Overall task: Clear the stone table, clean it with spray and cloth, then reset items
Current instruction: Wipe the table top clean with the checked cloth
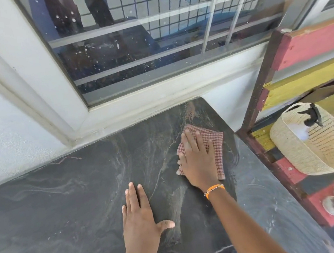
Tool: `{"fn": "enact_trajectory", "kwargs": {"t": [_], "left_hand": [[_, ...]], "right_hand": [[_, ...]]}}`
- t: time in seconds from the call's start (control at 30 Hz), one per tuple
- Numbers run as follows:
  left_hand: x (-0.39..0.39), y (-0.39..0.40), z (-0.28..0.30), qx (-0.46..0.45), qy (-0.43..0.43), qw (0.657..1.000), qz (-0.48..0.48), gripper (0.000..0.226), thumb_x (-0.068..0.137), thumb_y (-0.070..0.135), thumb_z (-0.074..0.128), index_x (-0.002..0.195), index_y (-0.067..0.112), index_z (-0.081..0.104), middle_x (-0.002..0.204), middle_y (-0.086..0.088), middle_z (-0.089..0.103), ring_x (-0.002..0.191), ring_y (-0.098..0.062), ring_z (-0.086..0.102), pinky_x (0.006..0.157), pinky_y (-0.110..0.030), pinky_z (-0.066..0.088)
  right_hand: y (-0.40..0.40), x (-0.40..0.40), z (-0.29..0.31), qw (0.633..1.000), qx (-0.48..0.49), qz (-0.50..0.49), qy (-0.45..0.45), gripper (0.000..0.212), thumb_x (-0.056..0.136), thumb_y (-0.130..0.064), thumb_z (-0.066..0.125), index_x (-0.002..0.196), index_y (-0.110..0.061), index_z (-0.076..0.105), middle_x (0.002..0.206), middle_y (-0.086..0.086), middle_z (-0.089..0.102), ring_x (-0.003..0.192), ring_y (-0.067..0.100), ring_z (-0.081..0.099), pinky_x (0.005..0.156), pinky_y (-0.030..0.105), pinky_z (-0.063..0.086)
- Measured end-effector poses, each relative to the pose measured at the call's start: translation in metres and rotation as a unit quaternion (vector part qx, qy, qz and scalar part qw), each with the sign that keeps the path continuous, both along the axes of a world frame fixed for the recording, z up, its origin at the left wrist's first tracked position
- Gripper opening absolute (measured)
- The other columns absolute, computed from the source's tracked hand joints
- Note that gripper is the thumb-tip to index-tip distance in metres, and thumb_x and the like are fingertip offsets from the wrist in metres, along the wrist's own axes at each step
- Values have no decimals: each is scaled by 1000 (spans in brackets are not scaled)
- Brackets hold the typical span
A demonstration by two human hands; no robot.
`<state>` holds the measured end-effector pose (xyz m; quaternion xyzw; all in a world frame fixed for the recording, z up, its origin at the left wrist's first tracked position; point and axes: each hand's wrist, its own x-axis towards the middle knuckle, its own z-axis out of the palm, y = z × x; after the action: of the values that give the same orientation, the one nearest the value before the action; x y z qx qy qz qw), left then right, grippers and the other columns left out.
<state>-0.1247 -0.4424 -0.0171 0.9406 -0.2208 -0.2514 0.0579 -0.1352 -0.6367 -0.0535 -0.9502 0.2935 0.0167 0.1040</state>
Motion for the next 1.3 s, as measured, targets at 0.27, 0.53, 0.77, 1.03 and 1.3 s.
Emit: {"fn": "enact_trajectory", "kwargs": {"t": [0.27,0.53,0.77,1.03,1.3], "left_hand": [[-46,58,11,-66,9,996,59,139,39,95,21,144,7,-2,154,-6,-11,144,-26,-8,117,-46,6],[-72,61,10,-9,34,999,-4,120,66,79,43,140,12,-24,151,-7,-30,144,-21,-16,117,-38,5],[-74,63,6,-43,5,999,-1,115,71,65,59,145,12,-12,155,-4,-18,145,-20,-6,117,-36,7],[-92,119,9,-162,-59,980,101,70,89,37,54,145,16,19,155,0,18,143,-18,13,115,-30,0],[-101,182,22,-238,-164,917,274,22,82,-1,57,101,11,54,96,1,47,94,-30,49,78,-32,34]], "right_hand": [[109,-6,1,946,56,318,-4,59,96,-33,32,150,-21,11,160,-7,7,148,19,3,117,49,-2],[-42,-53,3,996,-23,86,3,56,95,-43,31,148,-35,15,161,2,6,148,27,5,117,52,4],[-55,-98,-1,987,-29,-160,-11,55,95,-35,38,148,-26,24,157,10,21,143,33,20,115,55,15],[97,-59,1,999,24,-20,-17,59,95,-38,35,150,-28,16,160,5,11,147,30,8,117,54,3],[265,-22,5,945,67,321,-3,58,93,-35,37,148,-29,20,160,2,11,148,25,5,117,52,-2]]}}
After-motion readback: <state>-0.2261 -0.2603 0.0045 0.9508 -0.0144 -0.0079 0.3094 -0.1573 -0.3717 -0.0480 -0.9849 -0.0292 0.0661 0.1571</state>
